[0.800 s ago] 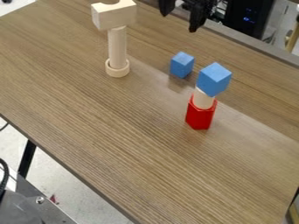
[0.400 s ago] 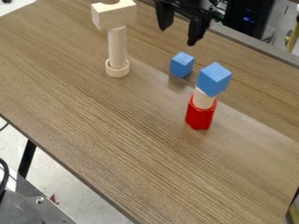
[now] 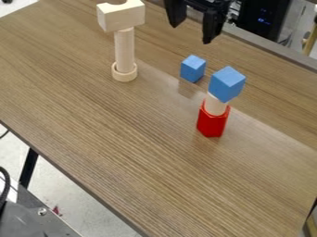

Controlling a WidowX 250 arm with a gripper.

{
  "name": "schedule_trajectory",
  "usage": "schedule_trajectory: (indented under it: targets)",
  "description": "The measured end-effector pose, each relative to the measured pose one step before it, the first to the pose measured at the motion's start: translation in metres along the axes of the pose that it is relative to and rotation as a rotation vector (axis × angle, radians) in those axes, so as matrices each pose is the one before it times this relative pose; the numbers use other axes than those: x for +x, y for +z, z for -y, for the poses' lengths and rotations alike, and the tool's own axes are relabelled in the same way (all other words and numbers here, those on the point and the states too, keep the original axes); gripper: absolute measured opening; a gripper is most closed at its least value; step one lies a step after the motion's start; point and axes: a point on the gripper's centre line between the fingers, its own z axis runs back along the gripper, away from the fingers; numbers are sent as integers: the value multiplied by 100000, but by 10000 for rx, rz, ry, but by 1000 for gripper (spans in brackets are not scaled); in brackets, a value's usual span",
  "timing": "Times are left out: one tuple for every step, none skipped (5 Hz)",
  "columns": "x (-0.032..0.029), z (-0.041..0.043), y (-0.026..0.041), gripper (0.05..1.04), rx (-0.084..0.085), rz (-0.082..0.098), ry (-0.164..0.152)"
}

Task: Remove the blue cube from the tower and put it on top of the other blue cube

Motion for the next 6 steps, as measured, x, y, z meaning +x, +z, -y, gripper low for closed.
schedule_trajectory:
  targets:
    - [-1041, 1688, 1325, 1001, -65, 228, -487]
    - [-843, 1900, 80, 1001, 35, -6, -685]
    - [-460, 1389, -673, 1001, 124, -140, -671]
    - [370, 1296, -850, 1001, 137, -38, -430]
    - [179, 406, -1848, 1001, 22, -462, 89]
    - [943, -72, -435, 1001, -2, 16, 154]
